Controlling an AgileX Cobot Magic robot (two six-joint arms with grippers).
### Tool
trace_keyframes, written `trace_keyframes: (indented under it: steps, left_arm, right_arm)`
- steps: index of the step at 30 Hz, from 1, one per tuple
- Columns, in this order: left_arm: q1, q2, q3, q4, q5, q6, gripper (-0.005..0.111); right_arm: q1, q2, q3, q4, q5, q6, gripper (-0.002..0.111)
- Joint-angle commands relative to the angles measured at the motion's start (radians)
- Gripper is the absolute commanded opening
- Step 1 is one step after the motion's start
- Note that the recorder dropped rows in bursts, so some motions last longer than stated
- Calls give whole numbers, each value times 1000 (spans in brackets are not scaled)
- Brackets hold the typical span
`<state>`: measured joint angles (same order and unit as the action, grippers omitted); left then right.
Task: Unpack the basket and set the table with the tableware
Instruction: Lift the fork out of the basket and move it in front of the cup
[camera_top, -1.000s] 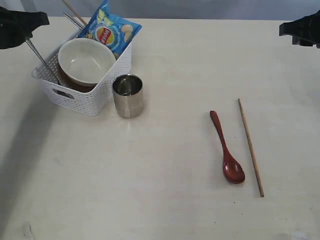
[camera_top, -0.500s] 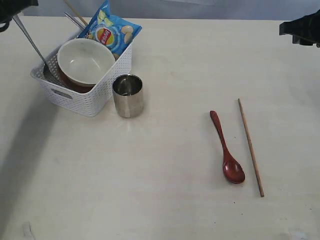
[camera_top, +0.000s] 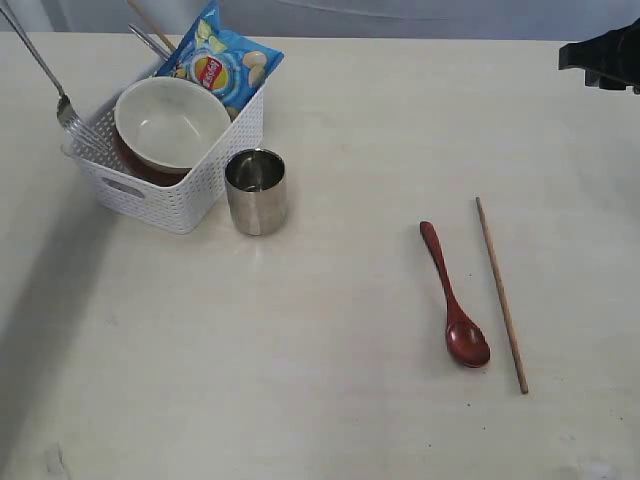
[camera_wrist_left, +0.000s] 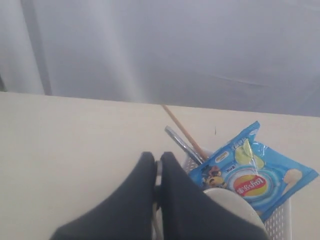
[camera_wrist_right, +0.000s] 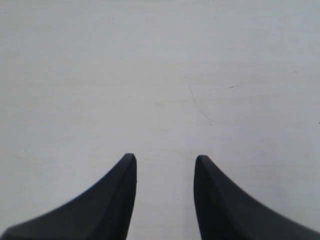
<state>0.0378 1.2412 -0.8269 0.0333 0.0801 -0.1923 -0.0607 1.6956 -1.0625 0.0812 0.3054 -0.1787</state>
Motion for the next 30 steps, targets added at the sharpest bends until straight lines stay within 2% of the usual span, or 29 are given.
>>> trace_keyframes:
  steps: [1,6,12,19,21,24,27,30]
  left_arm:
    - [-1,-50,3,-3,57,14,0]
    - [-33,-65,3,-15,131,21,0]
    - [-180,-65,3,-19,141,75,0]
    - [-333,-65,-69,-33,321,83,0]
    - [-363,-65,-99,-88,346,143,0]
    - [-379,-65,-139,-247,384,276,0]
    - [-379,-62,-156,-464,461,492,0]
    - [-379,-45,-158,-734,565,789,0]
  right_arm:
    - [-4,-3,3,5,-11,-16,37]
    - [-4,-3,3,5,-9,-20,37]
    - [-4,-3,3,5,-9,-20,37]
    - [-4,-3,6,9,-5,-23,37]
    - [-4,-3,6,9,-5,-23,37]
    - [-4,-3,6,9,2,-23,37]
    - [-4,-3,6,9,9,-23,37]
    - [-4,-3,6,9,9,-23,37]
